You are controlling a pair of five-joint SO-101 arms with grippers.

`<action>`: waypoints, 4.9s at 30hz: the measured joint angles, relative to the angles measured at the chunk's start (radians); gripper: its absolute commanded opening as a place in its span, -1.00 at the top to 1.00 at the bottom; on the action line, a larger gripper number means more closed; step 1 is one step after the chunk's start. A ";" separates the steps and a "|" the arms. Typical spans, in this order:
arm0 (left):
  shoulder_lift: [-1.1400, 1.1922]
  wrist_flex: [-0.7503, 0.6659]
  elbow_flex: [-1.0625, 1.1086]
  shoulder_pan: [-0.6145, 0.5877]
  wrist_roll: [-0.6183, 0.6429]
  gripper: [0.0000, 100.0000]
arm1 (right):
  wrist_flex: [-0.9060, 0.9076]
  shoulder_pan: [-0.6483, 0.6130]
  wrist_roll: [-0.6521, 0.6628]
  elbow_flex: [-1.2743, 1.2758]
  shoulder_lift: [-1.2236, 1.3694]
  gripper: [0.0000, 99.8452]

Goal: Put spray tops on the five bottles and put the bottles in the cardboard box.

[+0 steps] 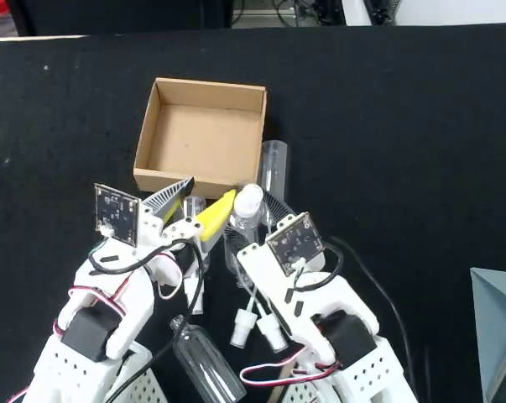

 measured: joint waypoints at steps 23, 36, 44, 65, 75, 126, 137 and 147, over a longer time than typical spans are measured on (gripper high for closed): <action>0.000 0.015 -0.021 -0.172 -0.003 0.54 | 0.011 -0.002 0.000 0.000 0.000 0.86; 0.000 0.015 -0.021 -0.358 -0.086 0.54 | 0.048 -0.002 0.000 0.000 0.000 0.86; 0.000 0.015 0.028 -0.500 -0.089 0.68 | 0.048 -0.002 0.000 0.000 0.000 0.86; 0.000 0.015 0.204 -0.519 -0.089 0.94 | 0.048 -0.002 0.000 0.000 0.000 0.86; 0.000 0.012 0.258 -0.572 -0.089 0.93 | 0.048 -0.002 0.000 0.000 0.000 0.86; 0.000 0.021 0.281 -0.635 -0.089 0.93 | -0.167 -0.003 0.061 -0.638 0.896 0.85; 0.000 0.021 0.281 -0.635 -0.089 0.93 | -0.311 -0.003 -0.026 -0.832 1.221 0.85; 0.000 0.021 0.281 -0.635 -0.089 0.93 | -0.491 -0.003 -0.029 -0.962 1.513 0.86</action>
